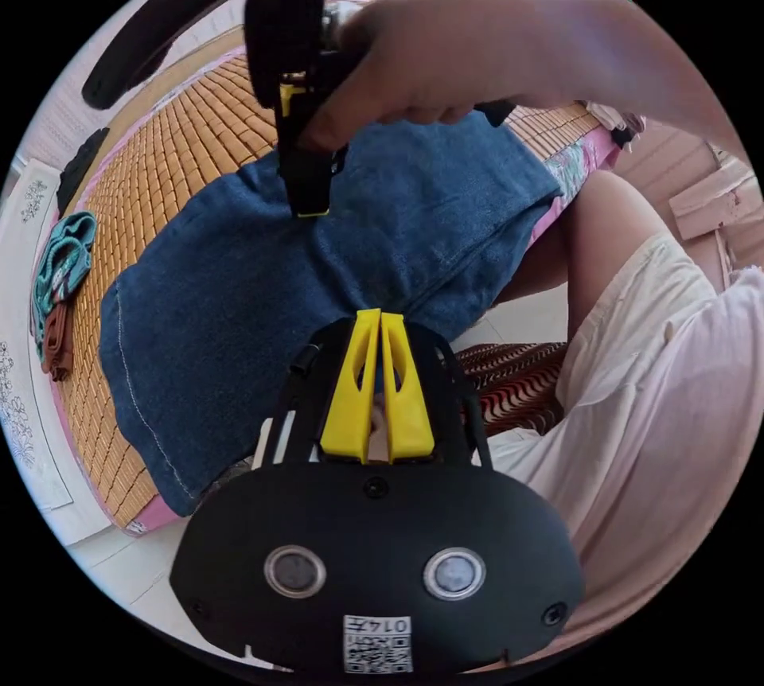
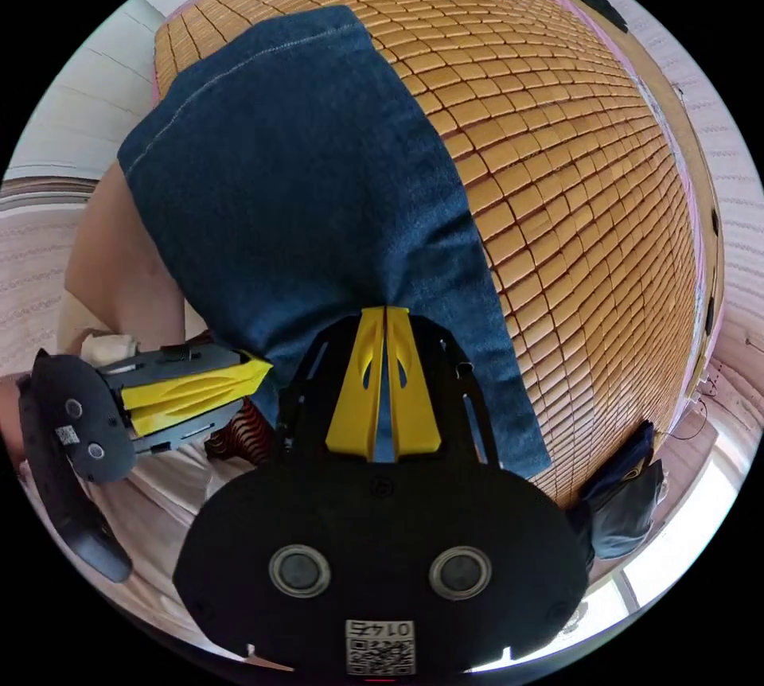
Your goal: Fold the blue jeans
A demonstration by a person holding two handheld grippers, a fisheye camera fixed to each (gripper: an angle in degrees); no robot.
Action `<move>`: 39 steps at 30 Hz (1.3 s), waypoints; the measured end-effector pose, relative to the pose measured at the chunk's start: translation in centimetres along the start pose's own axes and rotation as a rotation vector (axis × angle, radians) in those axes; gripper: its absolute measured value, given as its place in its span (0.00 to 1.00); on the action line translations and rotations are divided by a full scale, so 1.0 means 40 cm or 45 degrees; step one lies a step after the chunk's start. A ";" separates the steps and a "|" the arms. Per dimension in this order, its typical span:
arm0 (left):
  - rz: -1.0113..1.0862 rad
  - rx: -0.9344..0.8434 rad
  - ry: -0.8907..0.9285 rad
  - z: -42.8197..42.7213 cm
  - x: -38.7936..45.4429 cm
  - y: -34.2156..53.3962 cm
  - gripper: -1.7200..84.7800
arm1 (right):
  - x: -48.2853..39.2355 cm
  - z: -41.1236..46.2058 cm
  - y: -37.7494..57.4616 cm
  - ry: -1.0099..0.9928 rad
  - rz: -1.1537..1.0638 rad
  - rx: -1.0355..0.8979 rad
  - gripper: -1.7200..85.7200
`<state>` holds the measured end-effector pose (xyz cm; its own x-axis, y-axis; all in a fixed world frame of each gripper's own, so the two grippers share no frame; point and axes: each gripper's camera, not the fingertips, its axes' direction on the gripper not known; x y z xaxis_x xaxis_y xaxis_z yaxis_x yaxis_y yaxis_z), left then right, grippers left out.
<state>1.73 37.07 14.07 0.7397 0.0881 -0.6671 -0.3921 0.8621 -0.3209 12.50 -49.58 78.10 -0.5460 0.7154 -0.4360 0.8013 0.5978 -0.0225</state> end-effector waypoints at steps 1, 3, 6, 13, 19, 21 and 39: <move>0.016 0.022 -0.018 0.004 0.013 0.007 0.01 | 0.001 0.003 -0.016 0.009 -0.012 -0.013 0.01; 0.046 0.022 -0.031 0.009 0.029 0.009 0.01 | 0.014 -0.004 -0.048 -0.021 -0.062 -0.076 0.01; 0.053 0.031 -0.048 0.025 0.048 0.011 0.01 | 0.060 -0.036 -0.099 -0.038 -0.039 -0.055 0.01; 0.041 0.063 -0.023 0.059 0.067 0.018 0.01 | 0.095 0.011 -0.209 0.000 -0.146 -0.256 0.01; 0.007 0.078 0.097 0.085 0.049 0.024 0.01 | 0.140 0.019 -0.230 -0.062 -0.188 -0.329 0.01; 0.001 0.073 0.128 0.093 0.044 0.024 0.01 | 0.150 0.021 -0.232 -0.067 -0.201 -0.356 0.01; 0.046 0.181 0.163 0.094 0.070 0.080 0.01 | 0.310 -0.031 0.190 -0.136 0.189 0.172 0.01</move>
<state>4.61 41.96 13.69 0.6474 0.0643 -0.7594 -0.3297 0.9220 -0.2031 11.54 -35.72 73.63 -0.3964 0.7452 -0.5362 0.9004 0.4298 -0.0683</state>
